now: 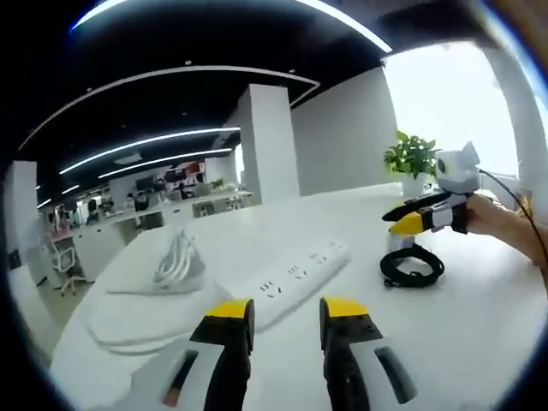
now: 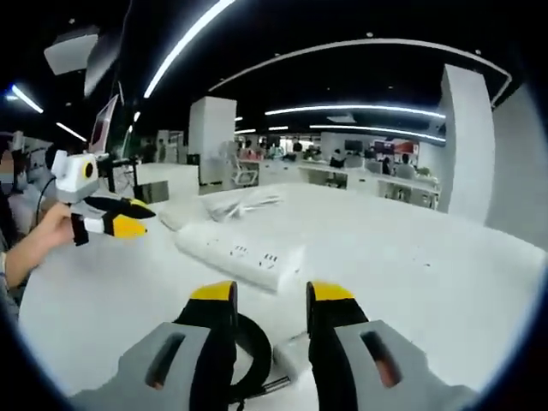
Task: Straighten the power strip on the desk, plug the charger into it
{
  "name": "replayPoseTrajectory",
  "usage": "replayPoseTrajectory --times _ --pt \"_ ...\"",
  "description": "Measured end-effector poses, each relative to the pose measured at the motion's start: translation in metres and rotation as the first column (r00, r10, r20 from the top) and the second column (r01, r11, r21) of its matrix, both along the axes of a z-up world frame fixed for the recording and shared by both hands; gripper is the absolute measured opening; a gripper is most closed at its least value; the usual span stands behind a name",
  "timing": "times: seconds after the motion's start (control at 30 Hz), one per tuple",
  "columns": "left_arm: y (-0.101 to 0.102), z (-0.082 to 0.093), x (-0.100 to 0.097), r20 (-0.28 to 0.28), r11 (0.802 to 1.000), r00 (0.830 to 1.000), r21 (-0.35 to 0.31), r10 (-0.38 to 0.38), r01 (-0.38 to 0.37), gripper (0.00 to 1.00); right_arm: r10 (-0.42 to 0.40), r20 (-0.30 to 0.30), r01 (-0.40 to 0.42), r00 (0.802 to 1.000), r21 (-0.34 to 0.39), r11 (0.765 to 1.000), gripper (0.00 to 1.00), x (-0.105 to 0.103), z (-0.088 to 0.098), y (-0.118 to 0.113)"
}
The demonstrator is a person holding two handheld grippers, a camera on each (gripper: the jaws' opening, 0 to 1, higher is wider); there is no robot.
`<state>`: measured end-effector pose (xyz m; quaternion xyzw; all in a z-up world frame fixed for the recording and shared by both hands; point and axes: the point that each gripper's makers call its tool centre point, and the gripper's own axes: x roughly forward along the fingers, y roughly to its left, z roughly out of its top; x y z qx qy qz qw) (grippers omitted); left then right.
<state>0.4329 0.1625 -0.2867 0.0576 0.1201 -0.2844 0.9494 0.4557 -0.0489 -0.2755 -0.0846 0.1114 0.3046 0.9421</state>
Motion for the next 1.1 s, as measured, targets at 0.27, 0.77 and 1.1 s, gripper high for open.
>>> replayPoseTrajectory --times 0.27,0.77,1.1 --pt "0.006 -0.023 0.017 -0.07 1.0 0.997 0.005 0.009 -0.009 0.32 0.019 -0.04 -0.022 0.999 -0.07 0.997 0.34 0.004 -0.017 0.008" --pt "0.007 -0.033 0.032 -0.042 0.997 0.999 0.067 -0.023 0.026 0.31 0.049 -0.043 -0.056 0.998 -0.174 0.983 0.37 0.03 -0.031 0.028" --pt "0.0 -0.038 0.036 -0.043 0.996 0.998 0.083 -0.039 0.042 0.32 0.074 -0.047 -0.081 0.996 -0.174 0.981 0.37 0.027 -0.036 0.038"
